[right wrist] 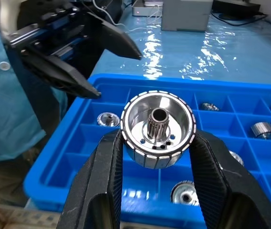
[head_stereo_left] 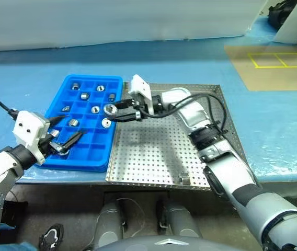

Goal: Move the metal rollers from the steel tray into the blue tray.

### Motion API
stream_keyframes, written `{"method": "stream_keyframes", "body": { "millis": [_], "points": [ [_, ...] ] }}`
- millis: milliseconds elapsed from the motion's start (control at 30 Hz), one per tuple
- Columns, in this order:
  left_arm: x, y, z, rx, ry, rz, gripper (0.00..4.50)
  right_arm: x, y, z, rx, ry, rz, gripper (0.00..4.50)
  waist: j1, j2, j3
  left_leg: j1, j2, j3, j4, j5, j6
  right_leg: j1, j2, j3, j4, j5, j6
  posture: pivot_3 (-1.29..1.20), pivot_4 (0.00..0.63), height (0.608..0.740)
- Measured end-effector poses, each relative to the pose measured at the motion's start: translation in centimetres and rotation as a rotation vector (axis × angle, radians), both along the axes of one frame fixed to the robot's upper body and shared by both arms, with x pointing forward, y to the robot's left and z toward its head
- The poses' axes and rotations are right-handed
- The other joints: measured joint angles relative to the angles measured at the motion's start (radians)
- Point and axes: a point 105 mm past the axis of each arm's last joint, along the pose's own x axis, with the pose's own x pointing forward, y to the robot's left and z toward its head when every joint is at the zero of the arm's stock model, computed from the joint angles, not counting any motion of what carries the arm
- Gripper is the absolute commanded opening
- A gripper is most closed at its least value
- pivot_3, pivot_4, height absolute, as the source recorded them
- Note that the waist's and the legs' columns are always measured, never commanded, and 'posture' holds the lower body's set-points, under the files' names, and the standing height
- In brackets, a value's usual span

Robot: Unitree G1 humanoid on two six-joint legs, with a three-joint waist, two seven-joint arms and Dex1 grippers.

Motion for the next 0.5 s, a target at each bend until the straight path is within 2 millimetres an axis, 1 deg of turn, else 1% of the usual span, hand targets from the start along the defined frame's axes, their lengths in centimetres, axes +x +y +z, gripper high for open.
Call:
{"method": "stream_keyframes", "body": {
  "millis": [100, 167, 200, 333, 400, 500],
  "points": [
    [-0.4, 0.3, -0.3, -0.005, 0.006, 0.046, 4.03, 0.4, 1.4, 0.1, 0.003, -0.010, -0.028, 1.59, 0.022, 0.000, 0.000, 0.000, 0.000, 0.000, -0.001, 0.000, 0.000, 0.000, 0.000, 0.000, 0.000, 0.000, 0.000, -0.11, 0.150, 0.740],
    [-0.8, 0.3, -0.2, -0.014, 0.002, 0.069, 4.03, 0.6, 2.0, -0.7, -0.012, -0.007, -0.047, 1.59, 0.028, 0.000, 0.000, 0.000, 0.000, 0.000, -0.001, 0.000, 0.000, 0.000, 0.000, 0.000, 0.000, 0.000, 0.000, -0.10, 0.150, 0.740],
    [-1.2, 0.2, -0.1, -0.025, -0.001, 0.076, 4.03, 0.6, 2.2, -1.4, -0.040, -0.016, -0.051, 1.59, 0.031, 0.000, 0.000, 0.000, 0.000, 0.000, -0.001, 0.000, -0.001, -0.001, 0.000, 0.000, 0.000, 0.000, 0.000, -0.09, 0.150, 0.740],
    [-2.2, -0.7, -0.3, -0.045, 0.018, 0.061, 4.03, 0.0, 2.0, -3.3, -0.104, -0.012, -0.011, 1.59, 0.044, 0.000, 0.000, 0.000, 0.000, 0.000, -0.002, 0.000, -0.001, -0.001, 0.000, 0.000, 0.000, 0.000, 0.000, -0.08, 0.150, 0.740],
    [-2.8, -1.2, -0.7, -0.059, 0.044, 0.041, 4.03, -0.8, 1.2, -4.6, -0.145, 0.013, 0.046, 1.59, 0.048, 0.000, 0.000, 0.000, 0.000, 0.000, -0.002, 0.000, -0.001, -0.001, 0.000, 0.000, 0.000, 0.000, 0.000, -0.08, 0.150, 0.740],
    [-3.4, -1.8, -1.0, -0.073, 0.072, 0.015, 4.03, -1.6, 0.0, -5.5, -0.184, 0.053, 0.109, 1.59, 0.051, 0.000, 0.000, 0.000, 0.000, 0.000, -0.002, 0.001, -0.002, -0.001, 0.000, 0.000, 0.001, 0.000, 0.000, -0.09, 0.150, 0.740]
  ]
}}
